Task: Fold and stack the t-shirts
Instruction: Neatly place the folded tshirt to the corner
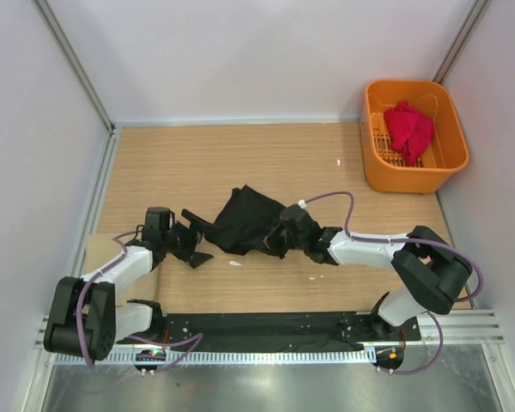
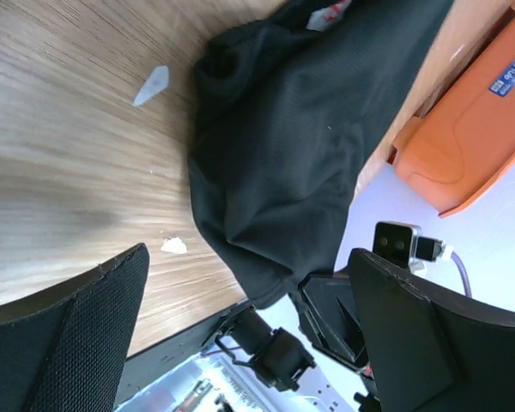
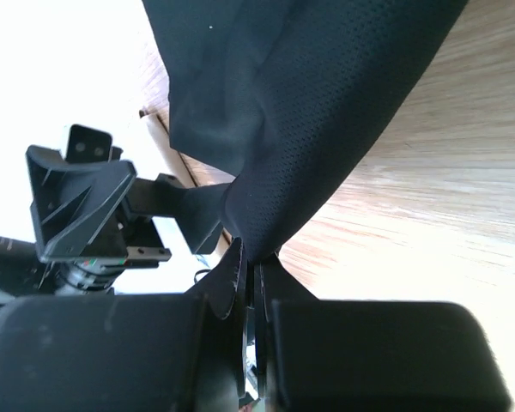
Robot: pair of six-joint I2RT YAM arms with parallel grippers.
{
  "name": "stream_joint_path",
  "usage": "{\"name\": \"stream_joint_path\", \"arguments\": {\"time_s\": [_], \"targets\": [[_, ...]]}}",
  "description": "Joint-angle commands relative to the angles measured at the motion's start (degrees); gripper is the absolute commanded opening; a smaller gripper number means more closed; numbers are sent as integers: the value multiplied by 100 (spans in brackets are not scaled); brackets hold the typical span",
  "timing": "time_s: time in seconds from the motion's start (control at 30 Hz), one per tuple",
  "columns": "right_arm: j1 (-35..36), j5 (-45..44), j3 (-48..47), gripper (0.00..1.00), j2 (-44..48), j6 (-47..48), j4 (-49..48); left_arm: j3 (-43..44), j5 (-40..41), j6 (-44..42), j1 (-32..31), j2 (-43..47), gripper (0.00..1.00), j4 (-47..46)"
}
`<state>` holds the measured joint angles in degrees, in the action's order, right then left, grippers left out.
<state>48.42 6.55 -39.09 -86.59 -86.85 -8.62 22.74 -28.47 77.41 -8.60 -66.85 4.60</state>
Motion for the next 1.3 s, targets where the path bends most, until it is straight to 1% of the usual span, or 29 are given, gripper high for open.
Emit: {"name": "stream_joint_path", "arguments": {"time_s": [0.0, 0.13, 0.27, 0.4, 0.7, 0.83, 0.9, 1.0, 1.03, 1.1, 1.2, 1.23, 1.27], "targets": [[-87, 171, -222, 2, 177, -78, 10, 99, -229, 345, -89, -310, 99, -434], [-193, 268, -274, 2, 195, -174, -60, 38, -90, 582, -264, -452, 99, -434], [-289, 391, -345, 2, 230, -297, -113, -42, -106, 916, -361, -671, 99, -1109], [-342, 505, -485, 2, 230, -394, -113, 81, -185, 1223, -484, -1267, 99, -1706], [-509, 681, -582, 1, 195, -570, -236, 46, 8, 1567, -520, -1603, 99, -2217], [-553, 778, -547, 2, 186, -693, -350, 134, -45, 1672, -529, -1910, 97, -2367], [-571, 795, -538, 1, 168, -798, -447, 47, 8, 1821, -529, -1990, 96, -2498], [-606, 831, -608, 1, 142, -816, -439, -111, 157, 2032, -537, -1999, 91, -2745], [-615, 839, -626, 2, 133, -825, -439, -121, 192, 2041, -537, -1990, 86, -2763], [-615, 866, -617, 2, 116, -895, -491, -147, 280, 2050, -537, -1938, 84, -2772], [-624, 901, -573, 1, 116, -983, -553, -104, 403, 2042, -537, -1902, 75, -2807], [-624, 918, -556, 2, 98, -1009, -553, -95, 421, 2015, -537, -1893, 66, -2815], [-624, 927, -547, 1, 107, -1018, -579, -77, 499, 1989, -537, -1884, 61, -2824]]}}
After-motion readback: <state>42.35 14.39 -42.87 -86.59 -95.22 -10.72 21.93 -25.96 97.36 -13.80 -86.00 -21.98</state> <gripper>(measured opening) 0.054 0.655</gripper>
